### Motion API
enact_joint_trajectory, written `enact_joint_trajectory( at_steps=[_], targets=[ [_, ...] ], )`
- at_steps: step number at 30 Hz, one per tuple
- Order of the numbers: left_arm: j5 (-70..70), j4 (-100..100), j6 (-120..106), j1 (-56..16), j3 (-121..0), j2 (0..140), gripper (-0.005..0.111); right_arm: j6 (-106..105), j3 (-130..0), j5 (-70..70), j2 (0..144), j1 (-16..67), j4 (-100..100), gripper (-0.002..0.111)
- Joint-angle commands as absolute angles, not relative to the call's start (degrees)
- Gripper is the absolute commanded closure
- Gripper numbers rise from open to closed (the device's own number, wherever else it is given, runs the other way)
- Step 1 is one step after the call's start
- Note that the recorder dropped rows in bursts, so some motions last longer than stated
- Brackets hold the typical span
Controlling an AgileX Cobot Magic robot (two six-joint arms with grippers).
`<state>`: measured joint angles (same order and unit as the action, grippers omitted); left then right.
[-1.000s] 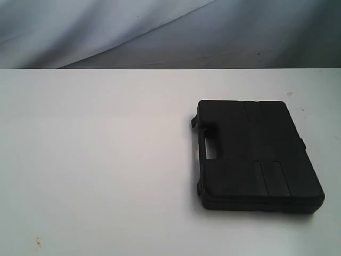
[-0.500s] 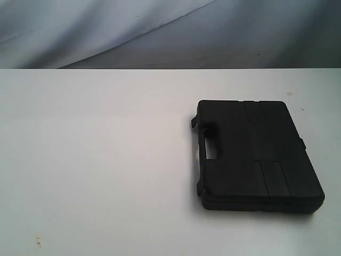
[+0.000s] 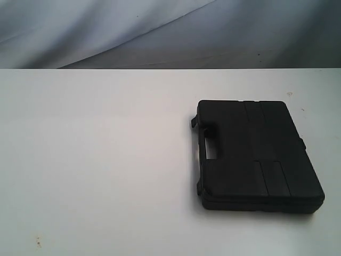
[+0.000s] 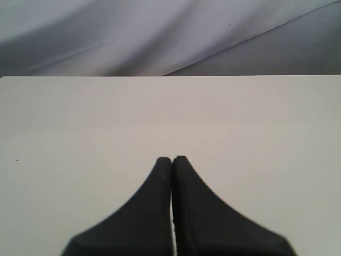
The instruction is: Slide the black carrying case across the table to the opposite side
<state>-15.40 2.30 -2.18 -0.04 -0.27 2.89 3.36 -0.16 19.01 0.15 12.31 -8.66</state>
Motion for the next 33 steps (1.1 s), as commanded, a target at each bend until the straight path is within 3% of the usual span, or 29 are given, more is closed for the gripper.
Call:
enact_joint_trajectory(
  at_steps=[1, 12, 24, 33],
  targets=[
    [-15.25, 2.29, -1.96, 0.06, 0.0, 2.8, 0.107, 3.36, 0.0, 18.46, 0.0, 12.03, -9.06, 0.108],
    [-15.25, 2.29, -2.13, 0.06, 0.0, 2.8, 0.107, 3.03, 0.0, 1.73, 0.0, 12.03, -3.68, 0.108],
    [-15.25, 2.29, -2.12, 0.06, 0.0, 2.8, 0.107, 3.67, 0.0, -28.85, 0.0, 12.03, 5.51, 0.108],
    [-15.25, 2.29, -2.01, 0.06, 0.0, 2.8, 0.107, 0.85, -10.87, -20.97, 0.0, 12.03, -18.46, 0.108]
  ],
)
